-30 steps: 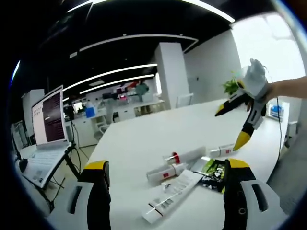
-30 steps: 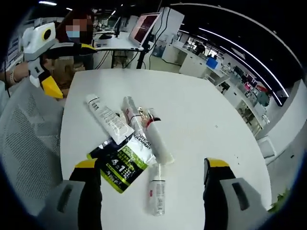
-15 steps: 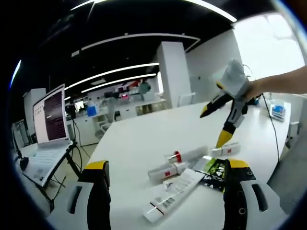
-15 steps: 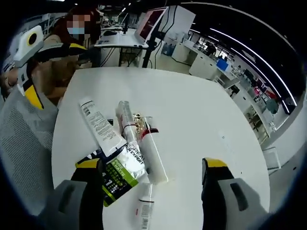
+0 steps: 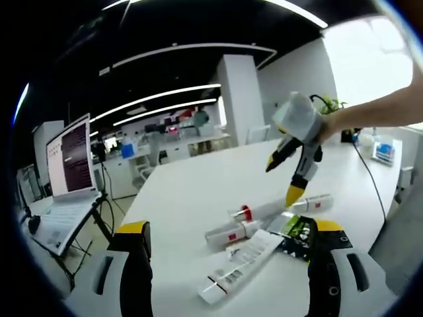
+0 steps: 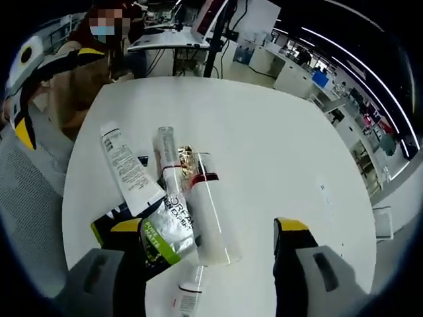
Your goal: Arrange the skincare products in the storage area until every visible bottle or jar stands upright without overlapping.
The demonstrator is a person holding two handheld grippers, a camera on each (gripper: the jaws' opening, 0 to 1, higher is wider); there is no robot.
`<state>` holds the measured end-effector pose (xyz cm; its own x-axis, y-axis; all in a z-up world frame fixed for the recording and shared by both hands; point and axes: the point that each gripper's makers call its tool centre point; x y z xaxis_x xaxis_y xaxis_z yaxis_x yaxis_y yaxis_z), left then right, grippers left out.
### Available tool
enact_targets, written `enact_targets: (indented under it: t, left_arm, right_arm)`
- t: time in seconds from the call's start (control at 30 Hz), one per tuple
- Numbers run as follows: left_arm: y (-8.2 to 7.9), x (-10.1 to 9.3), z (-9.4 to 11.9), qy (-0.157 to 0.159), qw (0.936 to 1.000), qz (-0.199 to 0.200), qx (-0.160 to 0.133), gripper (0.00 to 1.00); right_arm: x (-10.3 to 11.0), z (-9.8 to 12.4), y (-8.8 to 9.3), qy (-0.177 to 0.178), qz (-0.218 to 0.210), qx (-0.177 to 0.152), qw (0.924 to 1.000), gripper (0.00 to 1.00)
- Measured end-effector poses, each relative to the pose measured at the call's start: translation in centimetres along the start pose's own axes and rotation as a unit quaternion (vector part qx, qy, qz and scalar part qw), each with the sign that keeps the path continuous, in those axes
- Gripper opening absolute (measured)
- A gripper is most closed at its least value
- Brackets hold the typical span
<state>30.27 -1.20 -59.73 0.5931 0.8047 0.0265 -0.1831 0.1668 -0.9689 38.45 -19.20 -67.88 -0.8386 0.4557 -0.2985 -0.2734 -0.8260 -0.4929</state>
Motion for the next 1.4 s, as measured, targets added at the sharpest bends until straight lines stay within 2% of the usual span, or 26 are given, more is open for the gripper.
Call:
enact_targets:
  t: [0.2,0.4,0.63,0.77,0.9,1.1,1.3,1.4]
  left_arm:
    - [0.1,-0.1,-0.1,0.003,1.0000,-0.002,0.003,0.97]
    - [0.3,-0.3,-0.1,0.006,0.9999,-0.007,0.006,0.97]
    - [0.4,-0.1,-0.1,0.002,0.9999,-0.003,0.009,0.97]
    - [0.5,-0.2,-0.1,0.006,0.9999,-0.004,0.011,0.97]
    - [0.6,-0.1,-0.1,0.004,0.9999,-0.003,0.013,0.97]
    - [0.7,0.1,-0.2,0.002,0.9999,-0.003,0.015,0.97]
    - [0.8,0.1,-0.2,0.002,0.9998,-0.004,0.019,0.97]
    - [0.9,0.1,-0.2,0.001,0.9998,-0.003,0.020,0.97]
  right_arm:
    - [-0.7,-2.0,1.7,-0.022,0.001,0.029,0.9993,0.79]
    - [0.6,-3.3,2.7,-0.061,-0.007,0.048,0.9970,0.75]
    - [1.3,-4.6,3.4,-0.092,-0.017,0.058,0.9939,0.74]
    - [1.3,-5.4,4.1,-0.099,0.010,0.070,0.9926,0.77]
    - [1.7,-5.7,4.0,-0.125,-0.007,0.066,0.9899,0.71]
    - [1.6,-6.2,4.2,-0.144,-0.031,0.068,0.9868,0.71]
    - [1.2,-6.3,4.1,-0.147,-0.022,0.078,0.9857,0.66]
    - [1.5,-6.3,3.9,-0.156,-0.008,0.086,0.9840,0.60]
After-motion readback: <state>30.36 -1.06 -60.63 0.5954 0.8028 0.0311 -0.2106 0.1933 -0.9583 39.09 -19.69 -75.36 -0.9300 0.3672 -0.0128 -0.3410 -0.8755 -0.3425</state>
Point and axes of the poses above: the point that each gripper's makers call its tool centre point, and the gripper's own axes: z roughly backward along the fingers, x roughly to its left, y roughly out of its underside, and after that the axes turned 6 degrees about z, right-handed
